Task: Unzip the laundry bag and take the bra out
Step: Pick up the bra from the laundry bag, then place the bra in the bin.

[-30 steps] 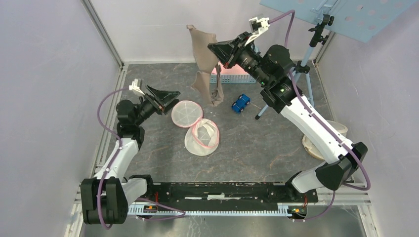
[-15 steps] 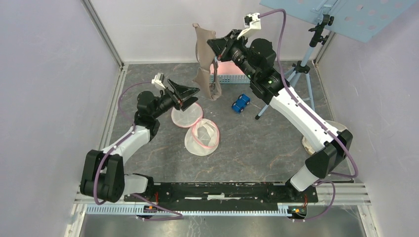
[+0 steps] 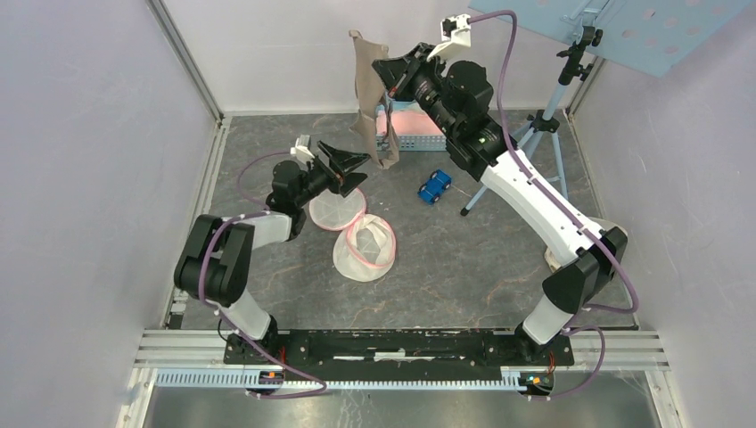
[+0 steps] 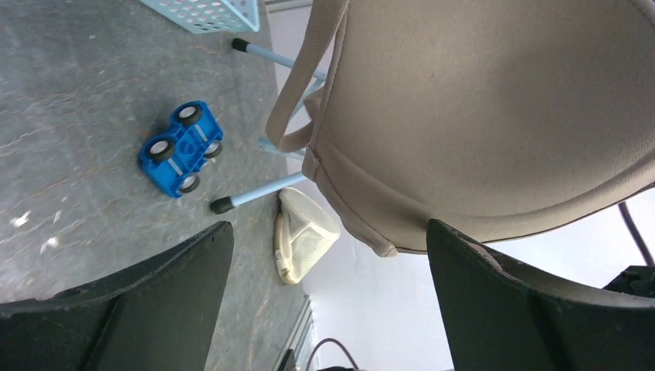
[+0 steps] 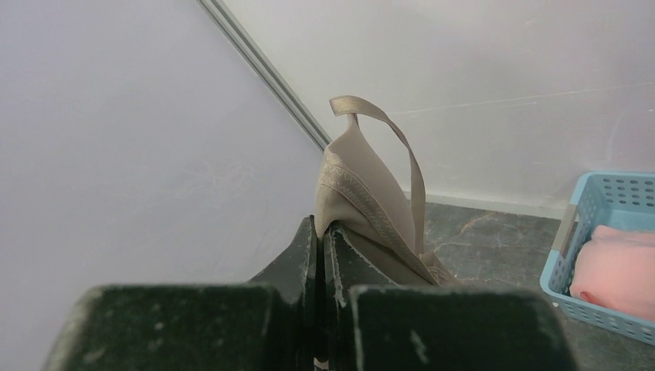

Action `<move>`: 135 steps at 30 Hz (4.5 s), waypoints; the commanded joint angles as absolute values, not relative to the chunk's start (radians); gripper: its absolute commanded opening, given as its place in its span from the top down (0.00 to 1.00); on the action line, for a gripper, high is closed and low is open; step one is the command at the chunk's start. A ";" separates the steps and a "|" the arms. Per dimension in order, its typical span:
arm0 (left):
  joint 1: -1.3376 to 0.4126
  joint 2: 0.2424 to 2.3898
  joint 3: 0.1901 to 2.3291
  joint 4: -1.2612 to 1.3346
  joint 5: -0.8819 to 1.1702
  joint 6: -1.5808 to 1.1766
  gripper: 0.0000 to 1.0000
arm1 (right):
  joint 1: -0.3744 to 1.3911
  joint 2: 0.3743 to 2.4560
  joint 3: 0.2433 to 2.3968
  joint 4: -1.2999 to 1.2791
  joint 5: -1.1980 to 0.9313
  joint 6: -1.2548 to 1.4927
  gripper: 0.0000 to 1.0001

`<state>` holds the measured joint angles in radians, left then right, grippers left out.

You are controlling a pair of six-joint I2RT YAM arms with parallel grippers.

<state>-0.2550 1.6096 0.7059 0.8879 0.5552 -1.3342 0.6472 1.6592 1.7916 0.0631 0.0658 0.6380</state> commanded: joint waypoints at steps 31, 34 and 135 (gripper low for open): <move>-0.445 1.380 1.031 0.041 0.162 -0.557 0.00 | 0.662 1.756 1.943 0.060 0.289 0.635 1.00; -0.520 1.424 1.140 -0.111 -0.048 -0.483 0.00 | 0.672 1.765 1.959 0.043 0.337 0.642 1.00; -0.433 2.194 1.752 0.442 -0.244 0.441 0.31 | 0.363 2.091 1.690 0.454 0.419 0.205 0.02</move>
<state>-0.4397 2.3211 1.8084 0.4355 -0.2096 0.4049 0.3523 2.1704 1.7168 0.4477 0.4015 0.2462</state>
